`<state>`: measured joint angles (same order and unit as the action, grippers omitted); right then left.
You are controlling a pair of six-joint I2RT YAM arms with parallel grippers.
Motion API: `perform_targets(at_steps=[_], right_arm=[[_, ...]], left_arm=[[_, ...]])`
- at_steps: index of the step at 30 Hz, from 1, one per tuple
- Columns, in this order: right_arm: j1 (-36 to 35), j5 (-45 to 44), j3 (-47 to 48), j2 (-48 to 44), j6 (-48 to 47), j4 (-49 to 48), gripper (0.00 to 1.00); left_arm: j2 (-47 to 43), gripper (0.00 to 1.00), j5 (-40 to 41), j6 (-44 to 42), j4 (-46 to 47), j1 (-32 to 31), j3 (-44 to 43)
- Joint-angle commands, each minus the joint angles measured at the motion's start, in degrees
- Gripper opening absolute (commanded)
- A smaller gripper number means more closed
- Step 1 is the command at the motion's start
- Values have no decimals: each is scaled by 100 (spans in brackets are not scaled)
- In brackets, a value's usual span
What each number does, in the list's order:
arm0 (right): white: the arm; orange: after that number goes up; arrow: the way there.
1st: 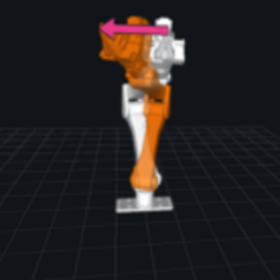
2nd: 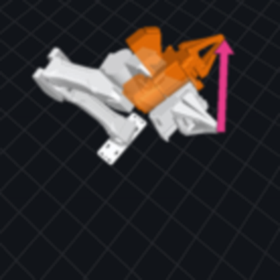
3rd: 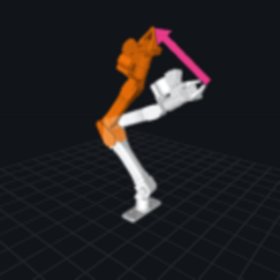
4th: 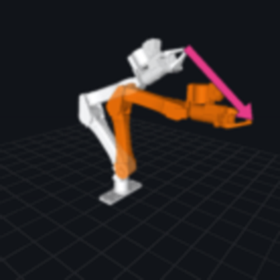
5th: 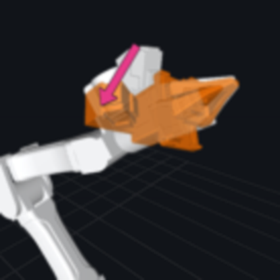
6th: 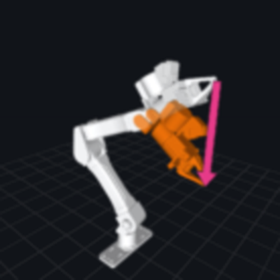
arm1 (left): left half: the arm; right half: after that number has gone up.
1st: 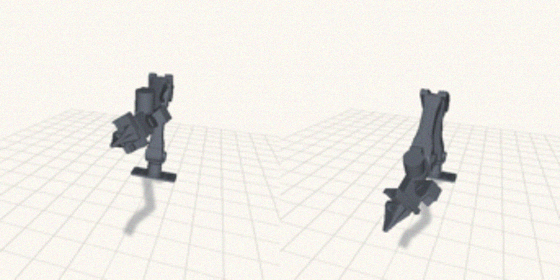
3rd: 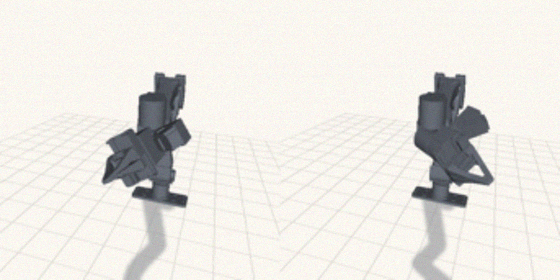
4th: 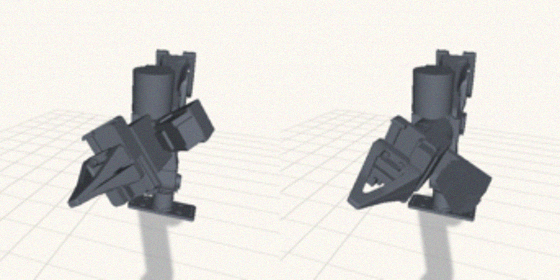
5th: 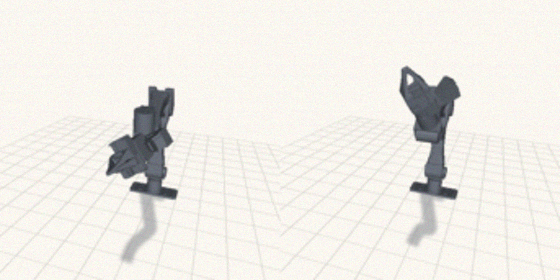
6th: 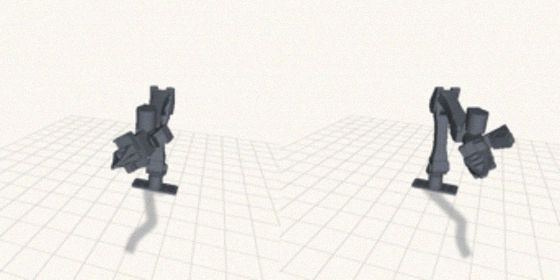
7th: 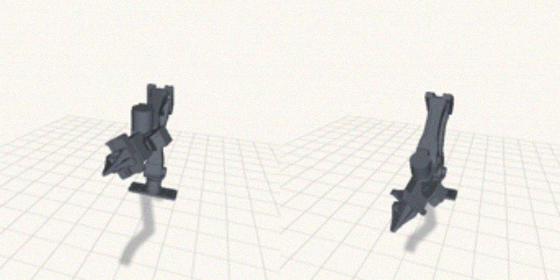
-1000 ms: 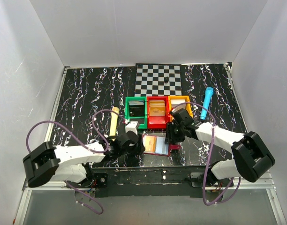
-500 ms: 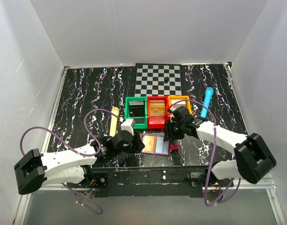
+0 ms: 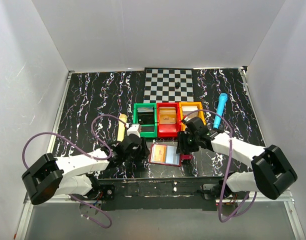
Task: Take the credit cards out of the card holder
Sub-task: Remove the credit card from the card holder.
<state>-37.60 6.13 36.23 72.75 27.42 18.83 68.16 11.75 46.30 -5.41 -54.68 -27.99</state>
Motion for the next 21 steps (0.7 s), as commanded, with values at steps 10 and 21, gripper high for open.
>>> perform_targets(at_steps=[10,21], right_arm=[[-10,705,130,881,-325,-916,47],[-36,29,60,48,0,-469,56]], left_arm=[[-725,42,-489,133,312,27,461],[-778,43,-665,45,348,27,408]])
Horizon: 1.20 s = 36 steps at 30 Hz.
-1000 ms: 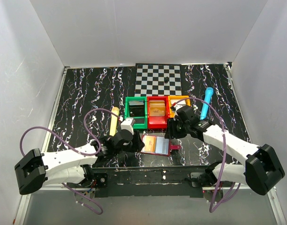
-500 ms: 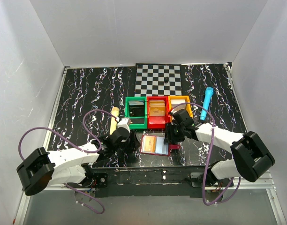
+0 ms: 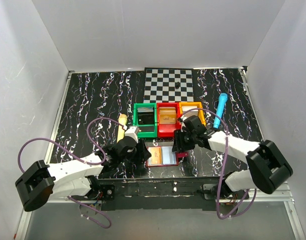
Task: Take the credit cards out of the card holder
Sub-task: Remove the credit card from the card holder.
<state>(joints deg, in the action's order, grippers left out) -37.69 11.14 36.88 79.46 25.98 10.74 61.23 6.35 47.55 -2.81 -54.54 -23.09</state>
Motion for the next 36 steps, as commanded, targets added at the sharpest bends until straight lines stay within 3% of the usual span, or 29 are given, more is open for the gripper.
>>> perform_targets(at_steps=[1,5,11,26,36], right_arm=[[-28,-550,12,-790,171,471,56],[-54,-534,65,-1484,180,666,56],[-256,580,-23,-1882,337,-62,46],[-783,1013,-137,-643,1102,-1452,40],[-827,917,-173,-344,1138,-1487,46]], left_arm=[[-42,43,-143,-70,79,14,-108],[266,39,-240,-9,175,14,-134],[469,36,-354,105,623,14,-47],[1119,19,-389,202,791,67,-213],[1242,17,-283,220,659,84,-178]])
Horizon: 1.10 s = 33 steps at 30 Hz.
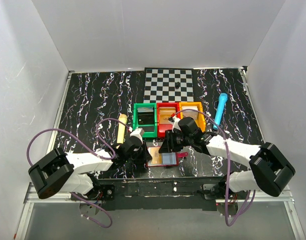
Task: Take the credit cards out of the card holder
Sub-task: Remove the credit card from the card holder.
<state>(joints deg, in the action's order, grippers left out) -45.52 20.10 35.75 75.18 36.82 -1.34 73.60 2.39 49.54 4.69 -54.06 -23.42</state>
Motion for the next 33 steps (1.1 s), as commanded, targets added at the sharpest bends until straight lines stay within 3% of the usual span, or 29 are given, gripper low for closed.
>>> perform_targets(at_steps=[1,33], right_arm=[[-45,29,-85,111,54,-287,46],[-98,249,-182,1095,238,-859,47]], left_arm=[[22,16,121,47,-117,36,-145],[5,16,42,65,32,36,-13]])
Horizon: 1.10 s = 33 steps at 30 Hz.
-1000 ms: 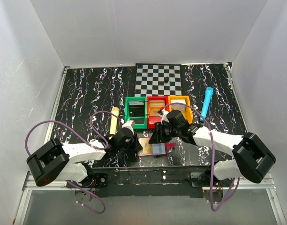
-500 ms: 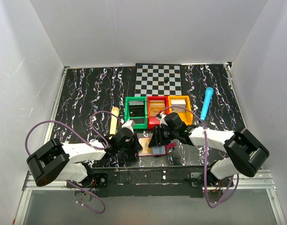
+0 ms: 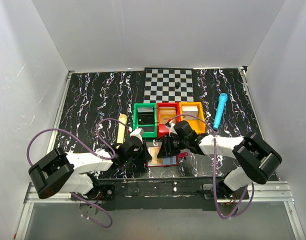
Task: Take the credit cards out of the card holder
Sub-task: Remove the credit card from the card holder.
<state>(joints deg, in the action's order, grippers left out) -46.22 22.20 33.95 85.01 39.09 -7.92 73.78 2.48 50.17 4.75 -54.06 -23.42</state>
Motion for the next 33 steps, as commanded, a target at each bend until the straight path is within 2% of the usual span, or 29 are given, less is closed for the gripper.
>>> perform_targets(at_steps=[1,18,24,33], right_arm=[[-28,39,-12,129,20,-218,47],[-19,277,-170,174,195,-676,41],[-28,119,-179,244,178,-509,45],[-10,-101,-47,288,151,-166,49]], left_arm=[[-13,16,33,10,34,36,-5],[111,13,86,45,17,36,-5],[-144,13,130,28,-80,36,-5],[-584,25,191,-87,-299,36,-198]])
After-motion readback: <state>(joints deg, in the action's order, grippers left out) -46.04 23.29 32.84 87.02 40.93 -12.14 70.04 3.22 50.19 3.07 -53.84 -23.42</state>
